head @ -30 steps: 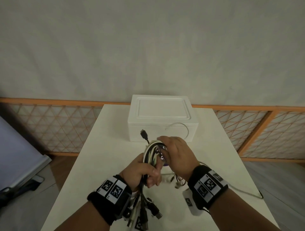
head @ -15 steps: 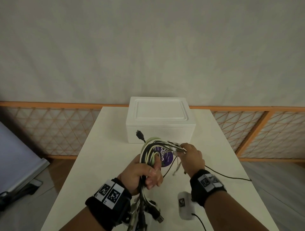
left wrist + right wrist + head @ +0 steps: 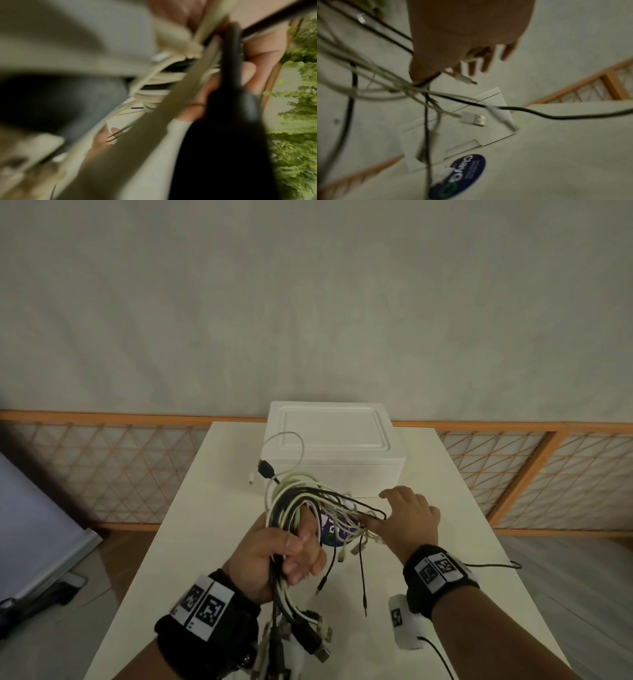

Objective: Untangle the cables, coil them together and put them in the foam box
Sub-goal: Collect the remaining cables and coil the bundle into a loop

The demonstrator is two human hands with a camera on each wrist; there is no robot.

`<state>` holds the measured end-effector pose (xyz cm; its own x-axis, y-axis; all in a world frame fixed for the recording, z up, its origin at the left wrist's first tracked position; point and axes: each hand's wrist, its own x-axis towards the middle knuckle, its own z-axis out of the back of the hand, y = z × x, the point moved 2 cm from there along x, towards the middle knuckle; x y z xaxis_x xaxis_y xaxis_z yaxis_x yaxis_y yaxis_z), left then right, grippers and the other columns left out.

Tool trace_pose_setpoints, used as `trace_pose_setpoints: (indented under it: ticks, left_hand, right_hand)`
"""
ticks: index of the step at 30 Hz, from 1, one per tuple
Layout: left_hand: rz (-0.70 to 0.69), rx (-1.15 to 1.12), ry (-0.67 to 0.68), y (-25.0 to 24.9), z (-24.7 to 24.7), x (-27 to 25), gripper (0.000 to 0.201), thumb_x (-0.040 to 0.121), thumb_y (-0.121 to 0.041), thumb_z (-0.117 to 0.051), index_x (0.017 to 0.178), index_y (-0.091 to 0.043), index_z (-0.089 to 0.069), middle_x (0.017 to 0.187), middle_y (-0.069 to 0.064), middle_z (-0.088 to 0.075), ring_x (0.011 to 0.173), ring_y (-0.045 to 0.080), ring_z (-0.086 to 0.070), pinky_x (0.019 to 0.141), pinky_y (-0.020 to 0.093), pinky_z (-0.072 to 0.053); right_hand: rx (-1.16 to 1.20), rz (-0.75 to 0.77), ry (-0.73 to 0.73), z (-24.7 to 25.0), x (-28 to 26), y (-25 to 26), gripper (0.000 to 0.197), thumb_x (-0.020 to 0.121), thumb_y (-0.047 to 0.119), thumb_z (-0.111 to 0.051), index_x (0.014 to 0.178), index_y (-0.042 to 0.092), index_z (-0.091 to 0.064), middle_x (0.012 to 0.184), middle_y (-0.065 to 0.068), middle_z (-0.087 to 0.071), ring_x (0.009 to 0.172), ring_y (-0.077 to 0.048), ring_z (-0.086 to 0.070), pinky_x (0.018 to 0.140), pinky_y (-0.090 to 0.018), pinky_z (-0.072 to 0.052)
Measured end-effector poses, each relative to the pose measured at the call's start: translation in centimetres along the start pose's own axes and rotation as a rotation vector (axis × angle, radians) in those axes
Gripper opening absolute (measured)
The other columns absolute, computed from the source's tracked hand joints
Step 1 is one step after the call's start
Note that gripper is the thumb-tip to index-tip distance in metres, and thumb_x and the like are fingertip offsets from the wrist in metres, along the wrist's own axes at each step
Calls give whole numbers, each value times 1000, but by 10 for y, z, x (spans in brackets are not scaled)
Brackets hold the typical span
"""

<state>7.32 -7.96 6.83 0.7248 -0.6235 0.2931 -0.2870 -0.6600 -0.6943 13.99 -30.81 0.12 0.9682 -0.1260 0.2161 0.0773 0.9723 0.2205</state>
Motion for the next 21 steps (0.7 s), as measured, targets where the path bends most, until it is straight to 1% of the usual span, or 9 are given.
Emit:
trace_pose_setpoints:
  ticks: [3, 5, 7, 11, 13, 15, 17, 19, 21]
  left_hand:
    - [-21, -37, 16, -8, 3, -2, 9, 75, -5, -64, 79, -4, -57, 51, -1, -58, 45, 12, -56, 64, 30, -48]
    - [-19, -5, -40, -12, 12, -4, 9, 73, -7, -65, 78, -5, -58, 50, -2, -57, 44, 12, -55, 62, 29, -48]
    - [-4, 4, -86, -15, 23, -7, 8, 72, -10, -66, 76, -7, -60, 49, -3, -57, 43, 11, -54, 62, 28, -48]
    - [15, -105, -103, -18, 36, -10, 5, 74, -7, -62, 79, -7, -61, 51, -1, -59, 46, 13, -56, 64, 29, -49]
    - [-2, -60, -156, -18, 35, -10, 9, 70, -11, -68, 75, -8, -61, 47, -1, -56, 42, 12, -53, 61, 28, -48]
    - [-15, -1, -222, -16, 34, -9, 19, 59, -16, -76, 67, -10, -60, 41, -2, -49, 36, 11, -46, 56, 26, -47]
    - [-15, 20, -263, -14, 32, -7, 25, 52, -17, -80, 63, -10, -59, 38, -2, -45, 32, 11, -43, 53, 26, -46]
    - [-7, 22, -230, -11, 30, -4, 22, 56, -16, -78, 65, -9, -59, 39, -2, -47, 33, 12, -45, 55, 27, -47]
    - [3, 34, -170, -10, 26, -2, 18, 63, -15, -74, 69, -9, -59, 41, -2, -50, 35, 11, -48, 56, 27, -47]
  right_hand:
    - [-30, 269, -143, 0, -10, 0, 57, 76, 70, -43, 100, 23, -65, 105, 0, -62, 88, -25, -61, 75, -40, -43]
    - [62, 185, -173, 3, -11, -4, 51, 76, 65, -51, 97, 21, -65, 101, -1, -62, 88, -28, -60, 75, -40, -42]
    - [142, 17, -165, 6, -9, -1, 51, 71, 62, -65, 103, 22, -63, 107, -1, -59, 98, -27, -56, 81, -41, -40]
    - [413, -276, -239, 27, -6, 20, 89, 56, 58, -82, 128, 18, -48, 134, -9, -42, 120, -32, -43, 94, -49, -38]
    - [440, -241, -383, 39, -8, 30, 93, 52, 48, -88, 128, 13, -47, 132, -13, -41, 118, -33, -41, 93, -51, -39]
    - [451, -31, -475, 46, -16, 45, 72, 55, 33, -89, 112, 10, -53, 116, -10, -49, 105, -26, -44, 88, -44, -43]
    - [501, 131, -341, 50, -26, 64, 38, 67, 23, -83, 86, 15, -52, 83, 4, -50, 74, -13, -44, 69, -30, -45]
    - [626, 160, -142, 41, -31, 80, 32, 79, 24, -75, 71, 19, -45, 60, 11, -45, 54, -6, -40, 52, -24, -36]
    - [770, 128, -38, 25, -28, 87, 23, 88, 31, -66, 73, 19, -54, 62, 7, -58, 58, -9, -53, 57, -25, -42]
